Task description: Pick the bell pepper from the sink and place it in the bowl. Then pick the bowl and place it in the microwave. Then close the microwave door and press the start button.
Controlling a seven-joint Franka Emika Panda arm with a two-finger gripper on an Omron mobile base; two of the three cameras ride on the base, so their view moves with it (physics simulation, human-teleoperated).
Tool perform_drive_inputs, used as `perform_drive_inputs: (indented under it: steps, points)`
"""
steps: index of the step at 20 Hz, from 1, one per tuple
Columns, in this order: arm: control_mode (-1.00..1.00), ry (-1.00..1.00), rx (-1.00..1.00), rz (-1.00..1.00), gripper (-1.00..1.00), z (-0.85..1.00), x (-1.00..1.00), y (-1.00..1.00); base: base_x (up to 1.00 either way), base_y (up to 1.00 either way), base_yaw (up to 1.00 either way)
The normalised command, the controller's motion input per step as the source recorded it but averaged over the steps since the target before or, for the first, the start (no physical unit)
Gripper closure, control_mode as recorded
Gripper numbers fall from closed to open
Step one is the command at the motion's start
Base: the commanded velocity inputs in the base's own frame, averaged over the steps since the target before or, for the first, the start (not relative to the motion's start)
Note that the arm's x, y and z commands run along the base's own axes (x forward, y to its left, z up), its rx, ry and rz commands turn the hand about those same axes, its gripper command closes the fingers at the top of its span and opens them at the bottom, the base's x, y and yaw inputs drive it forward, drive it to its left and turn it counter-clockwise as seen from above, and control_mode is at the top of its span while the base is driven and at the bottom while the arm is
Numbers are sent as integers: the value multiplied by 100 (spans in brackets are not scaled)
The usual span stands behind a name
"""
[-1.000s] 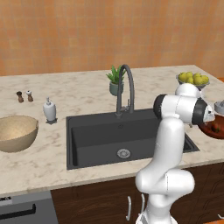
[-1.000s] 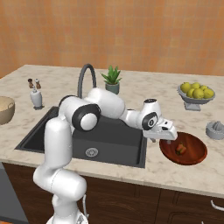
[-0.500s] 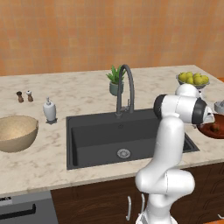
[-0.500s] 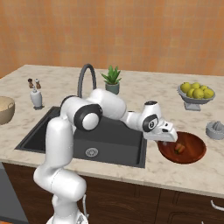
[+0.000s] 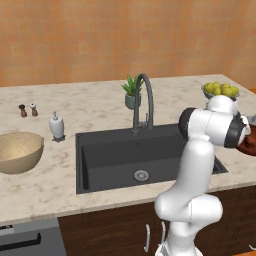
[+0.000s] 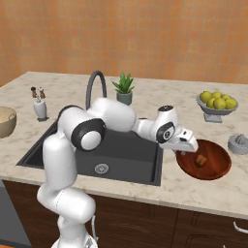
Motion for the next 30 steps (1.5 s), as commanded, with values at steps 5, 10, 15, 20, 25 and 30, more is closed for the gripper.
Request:
perform_drive_inputs:
  steps: [5,10,15,20,25,30]
  points:
    - [-100,-14,-16,5,100,81,-52,46,0,0,0]
    - [-100,-1,-10,14,100,70,-39,64,0,0,0]
    - [-100,8,-1,22,100,75,-17,58,0,0,0]
    - [-100,12,0,16,100,76,-25,23,0,0,0]
    - [-100,10,0,11,100,78,-37,8,0,0,0]
    - [-100,10,0,14,100,50,-19,29,0,0,0]
